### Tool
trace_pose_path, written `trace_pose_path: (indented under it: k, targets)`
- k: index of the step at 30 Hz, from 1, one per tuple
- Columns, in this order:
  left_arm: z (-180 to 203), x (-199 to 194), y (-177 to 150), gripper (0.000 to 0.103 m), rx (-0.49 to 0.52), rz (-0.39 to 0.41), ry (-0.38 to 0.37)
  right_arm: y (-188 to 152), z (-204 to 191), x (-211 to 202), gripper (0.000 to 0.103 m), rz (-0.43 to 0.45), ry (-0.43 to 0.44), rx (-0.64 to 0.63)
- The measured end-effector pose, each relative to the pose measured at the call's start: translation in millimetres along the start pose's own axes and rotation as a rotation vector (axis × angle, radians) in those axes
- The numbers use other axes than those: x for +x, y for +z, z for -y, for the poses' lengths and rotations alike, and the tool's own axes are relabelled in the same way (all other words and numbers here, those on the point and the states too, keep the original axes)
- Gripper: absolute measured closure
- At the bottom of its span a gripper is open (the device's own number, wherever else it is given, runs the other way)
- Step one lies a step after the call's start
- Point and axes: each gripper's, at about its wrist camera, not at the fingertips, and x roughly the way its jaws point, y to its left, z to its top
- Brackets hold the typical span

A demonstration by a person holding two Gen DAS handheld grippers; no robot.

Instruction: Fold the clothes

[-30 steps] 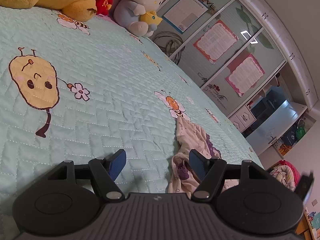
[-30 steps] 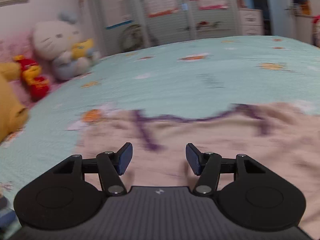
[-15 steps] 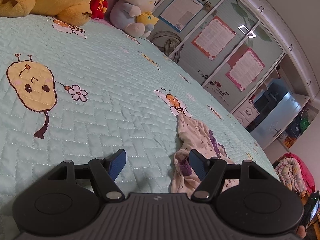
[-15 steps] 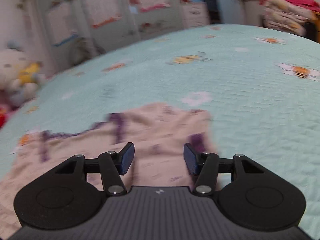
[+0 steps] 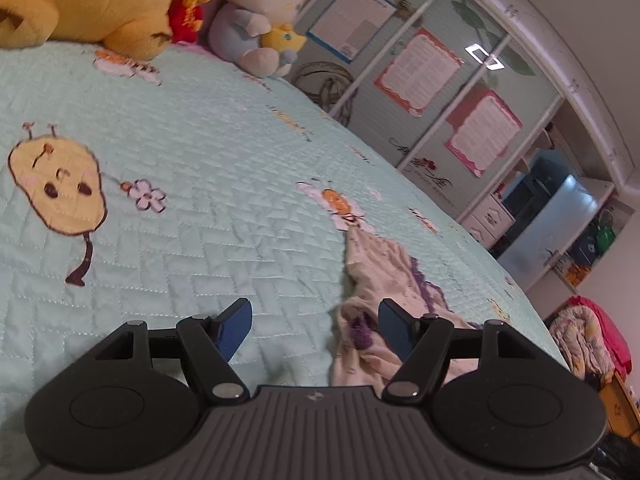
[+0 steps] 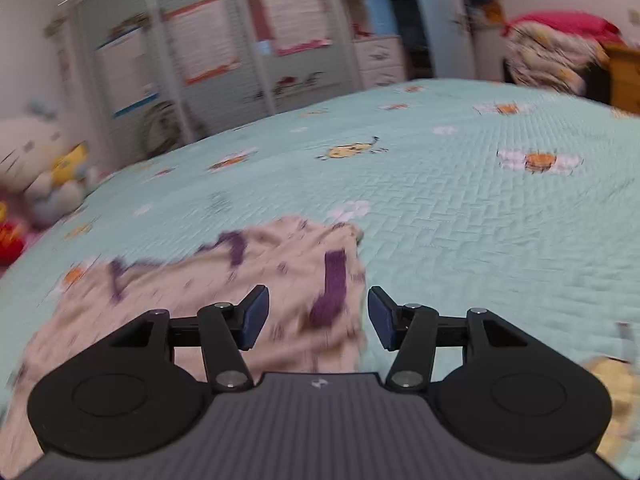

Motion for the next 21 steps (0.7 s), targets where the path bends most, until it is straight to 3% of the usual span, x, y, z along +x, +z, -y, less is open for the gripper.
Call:
trace_pose_path:
  k: [5, 10, 14, 17, 21]
  targets:
    - [14, -53, 0, 0.03, 0.043, -0.042, -0.012, -32, 51, -71, 0.041, -0.148, 0.083, 0.12]
    - [14, -152, -42, 0.03, 0.064, -0.094, 0.006, -75, 96, -131, 0.041, -0.239, 0.141, 0.262]
    - [18, -219, -75, 0.03, 0.15, -0.138, 0.044, -103, 127, -160, 0.041, -0.32, 0.269, 0.407]
    - [18, -248, -79, 0.029, 0.202, -0.128, 0.09, -120, 146, -178, 0.041, -0.351, 0.357, 0.499]
    - [6, -257, -72, 0.027, 0.121, -0.141, 0.111, -135, 158, -188, 0.041, -0.38, 0.46, 0.606]
